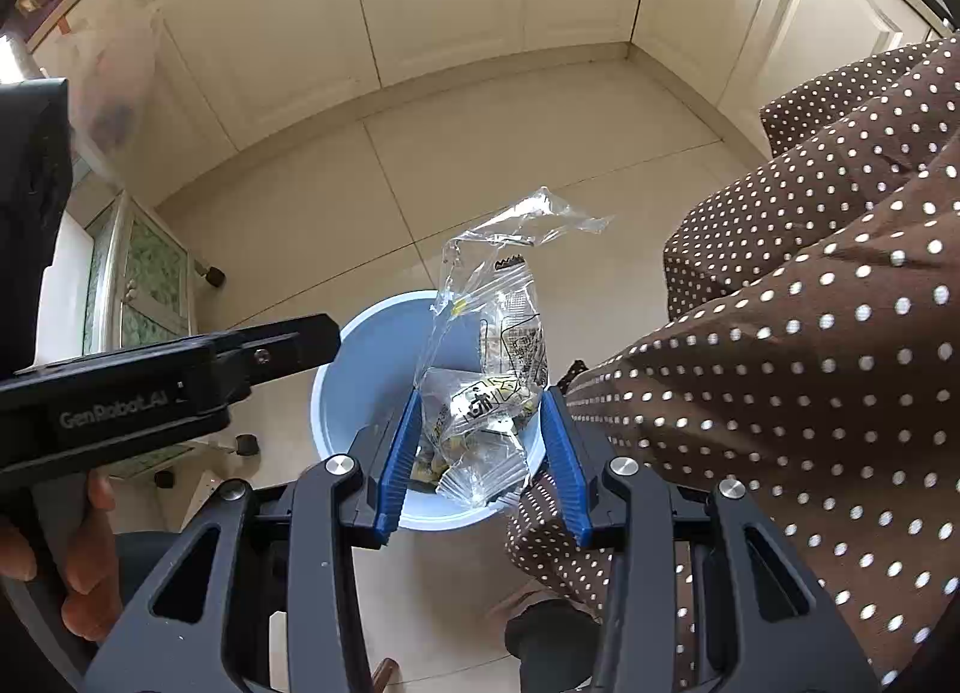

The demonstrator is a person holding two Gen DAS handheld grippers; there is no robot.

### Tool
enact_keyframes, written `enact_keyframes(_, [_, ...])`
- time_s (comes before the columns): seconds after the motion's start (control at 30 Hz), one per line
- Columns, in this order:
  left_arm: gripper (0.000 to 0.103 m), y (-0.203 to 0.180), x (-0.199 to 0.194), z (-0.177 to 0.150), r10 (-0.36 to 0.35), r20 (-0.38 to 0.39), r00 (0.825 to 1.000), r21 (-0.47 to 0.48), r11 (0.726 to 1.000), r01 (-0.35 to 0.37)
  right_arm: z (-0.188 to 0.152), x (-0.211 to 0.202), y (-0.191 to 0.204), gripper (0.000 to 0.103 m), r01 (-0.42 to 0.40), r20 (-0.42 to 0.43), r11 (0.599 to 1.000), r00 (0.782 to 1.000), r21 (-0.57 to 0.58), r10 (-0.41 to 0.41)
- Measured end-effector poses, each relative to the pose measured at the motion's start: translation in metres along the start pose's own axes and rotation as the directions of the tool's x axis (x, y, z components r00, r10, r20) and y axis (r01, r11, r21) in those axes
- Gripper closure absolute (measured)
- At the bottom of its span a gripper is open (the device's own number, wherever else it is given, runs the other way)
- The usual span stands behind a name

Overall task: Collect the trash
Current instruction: 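Carry the wrapper and the clear bag over the blue bin, then open both tools over the blue bin to drop the items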

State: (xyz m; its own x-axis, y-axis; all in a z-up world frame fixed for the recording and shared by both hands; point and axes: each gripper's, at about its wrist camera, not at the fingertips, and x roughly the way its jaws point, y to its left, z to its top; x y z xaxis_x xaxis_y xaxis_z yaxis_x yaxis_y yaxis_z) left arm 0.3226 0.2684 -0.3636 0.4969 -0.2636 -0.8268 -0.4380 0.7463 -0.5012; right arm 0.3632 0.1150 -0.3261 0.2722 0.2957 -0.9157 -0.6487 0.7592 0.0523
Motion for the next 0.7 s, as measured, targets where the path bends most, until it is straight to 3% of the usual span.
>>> enact_keyframes(0.4, [0.057,0.012,-0.034,-0.003,0.033,0.061,0.998,-0.007,0.999,-0.032,0.010,-0.008,0.018,0.062,-0.029,0.019,1.000,0.999,0.000,0.029])
enact_keyframes(0.53, [0.054,0.012,-0.041,0.000,0.042,0.073,0.996,-0.009,0.999,-0.041,0.017,-0.020,0.023,0.061,0.006,0.064,1.000,0.998,-0.022,-0.005])
enact_keyframes(0.7, [0.051,0.005,-0.054,0.002,0.032,0.093,0.995,0.011,0.999,-0.033,0.023,-0.040,0.023,0.052,0.021,0.102,0.999,0.995,-0.027,-0.018])
